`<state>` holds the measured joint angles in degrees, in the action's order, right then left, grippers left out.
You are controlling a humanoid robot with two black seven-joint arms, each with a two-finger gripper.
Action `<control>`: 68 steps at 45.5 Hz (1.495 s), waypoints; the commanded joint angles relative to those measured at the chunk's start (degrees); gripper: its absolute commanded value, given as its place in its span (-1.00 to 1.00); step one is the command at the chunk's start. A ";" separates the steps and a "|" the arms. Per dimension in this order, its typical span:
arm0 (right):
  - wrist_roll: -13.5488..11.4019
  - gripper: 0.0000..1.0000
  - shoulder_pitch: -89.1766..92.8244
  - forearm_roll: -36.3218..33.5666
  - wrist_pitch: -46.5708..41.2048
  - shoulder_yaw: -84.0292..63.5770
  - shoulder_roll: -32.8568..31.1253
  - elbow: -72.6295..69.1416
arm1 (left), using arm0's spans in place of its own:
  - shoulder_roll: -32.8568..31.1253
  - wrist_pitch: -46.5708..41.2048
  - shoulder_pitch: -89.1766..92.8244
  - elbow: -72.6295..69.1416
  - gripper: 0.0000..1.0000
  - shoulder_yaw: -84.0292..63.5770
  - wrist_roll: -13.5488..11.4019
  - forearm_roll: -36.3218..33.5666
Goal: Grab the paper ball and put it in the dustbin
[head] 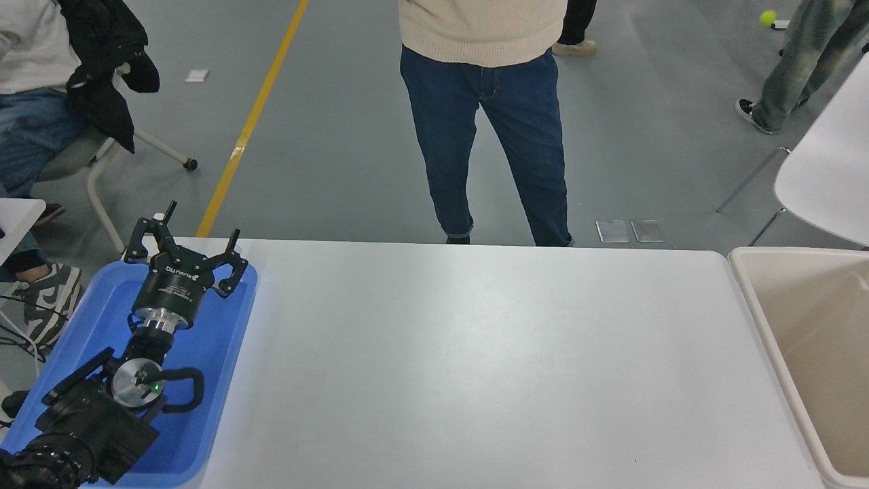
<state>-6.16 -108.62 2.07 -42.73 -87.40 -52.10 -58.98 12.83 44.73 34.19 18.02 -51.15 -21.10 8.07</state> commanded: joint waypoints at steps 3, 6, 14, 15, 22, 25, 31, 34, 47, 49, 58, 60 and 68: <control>-0.17 -1.00 22.64 0.13 8.01 19.88 -0.63 14.23 | 0.00 0.00 0.00 0.00 1.00 0.00 -0.08 0.01; -0.17 -1.00 29.05 0.13 10.38 24.97 0.33 18.36 | 0.00 0.00 0.00 0.00 1.00 0.00 -0.08 0.01; -0.17 -1.00 48.74 0.13 16.98 41.93 6.04 31.89 | 0.00 0.00 0.00 0.00 1.00 0.00 -0.08 0.01; -0.17 -1.00 50.94 0.30 17.59 44.13 6.74 33.83 | 0.00 0.00 0.00 0.00 1.00 0.00 -0.08 0.01; -0.17 -1.00 62.47 0.74 22.86 54.25 14.29 46.05 | 0.09 0.00 0.00 0.00 1.00 0.00 -0.08 0.01; -0.08 -1.00 65.11 0.74 26.11 55.49 17.55 49.66 | 0.00 0.00 0.00 0.00 1.00 0.00 -0.08 0.01; -0.08 -1.00 67.57 0.74 34.81 55.84 20.37 51.07 | 0.09 0.00 0.00 0.00 1.00 0.00 -0.08 0.01; -0.17 -1.00 68.54 0.83 39.12 55.40 21.78 51.07 | 0.00 0.00 0.00 0.00 1.00 0.00 -0.08 0.01; -0.26 -1.00 70.12 1.71 46.78 54.87 23.45 51.16 | 0.00 0.00 0.00 0.00 1.00 0.00 -0.08 0.01; -0.26 -1.00 70.39 1.80 47.13 54.96 23.45 51.16 | 0.00 0.00 0.00 0.00 1.00 0.00 -0.08 0.10; -0.08 0.88 70.30 1.62 53.01 55.75 22.75 51.25 | 0.00 0.00 0.00 0.00 1.00 0.00 -0.08 0.01; -0.08 0.88 70.39 1.62 54.33 55.67 22.92 51.25 | 0.00 -0.09 0.00 0.00 1.00 0.00 -0.08 0.01; 0.01 0.97 70.47 1.62 54.69 55.67 23.19 51.07 | 0.09 0.00 0.00 0.00 1.00 0.00 -0.08 0.01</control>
<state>-6.25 -38.58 3.65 8.62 -32.06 -29.23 -8.00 12.85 44.72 34.19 18.02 -51.15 -21.18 8.10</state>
